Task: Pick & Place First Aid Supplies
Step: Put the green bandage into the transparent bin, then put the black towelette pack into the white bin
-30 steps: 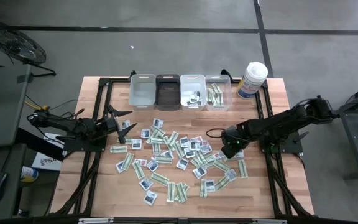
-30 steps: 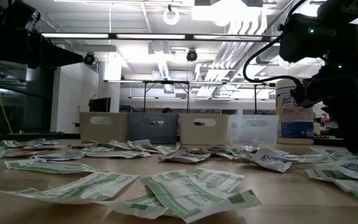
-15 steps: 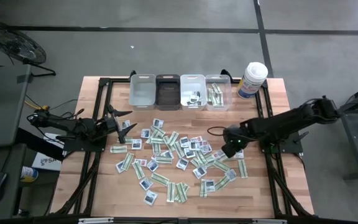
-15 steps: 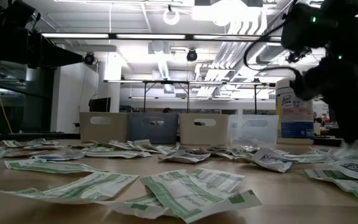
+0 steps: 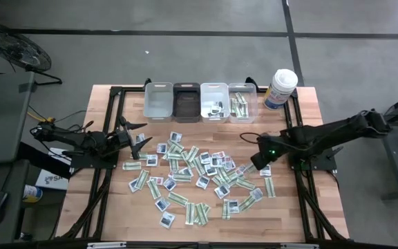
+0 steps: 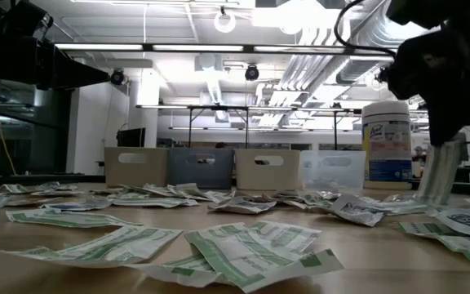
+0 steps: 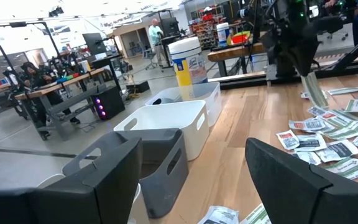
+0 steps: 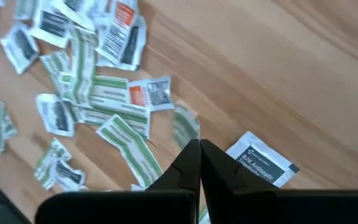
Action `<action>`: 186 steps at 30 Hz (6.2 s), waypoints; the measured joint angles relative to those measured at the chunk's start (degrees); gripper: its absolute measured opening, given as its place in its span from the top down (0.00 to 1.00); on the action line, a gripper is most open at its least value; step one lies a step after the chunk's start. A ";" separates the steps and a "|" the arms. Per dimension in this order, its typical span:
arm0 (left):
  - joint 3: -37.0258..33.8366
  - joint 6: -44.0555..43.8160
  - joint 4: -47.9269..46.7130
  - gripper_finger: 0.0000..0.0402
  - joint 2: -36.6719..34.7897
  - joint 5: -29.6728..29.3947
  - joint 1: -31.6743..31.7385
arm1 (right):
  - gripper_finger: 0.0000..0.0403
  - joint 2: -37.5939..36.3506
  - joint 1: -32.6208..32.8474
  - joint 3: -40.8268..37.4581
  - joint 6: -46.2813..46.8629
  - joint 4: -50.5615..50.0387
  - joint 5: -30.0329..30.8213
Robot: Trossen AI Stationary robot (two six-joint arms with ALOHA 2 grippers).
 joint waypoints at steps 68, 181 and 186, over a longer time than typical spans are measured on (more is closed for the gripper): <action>0.01 0.00 0.01 0.30 0.01 0.02 0.00 | 1.00 18.65 -37.81 0.06 -1.97 47.49 31.87; 0.00 0.00 0.01 0.30 -0.01 0.01 0.01 | 0.65 38.14 -1.22 13.84 17.32 -13.68 -5.48; 0.02 0.00 0.00 0.30 -0.01 0.02 0.02 | 0.65 38.00 -1.01 12.55 18.13 -13.12 -5.74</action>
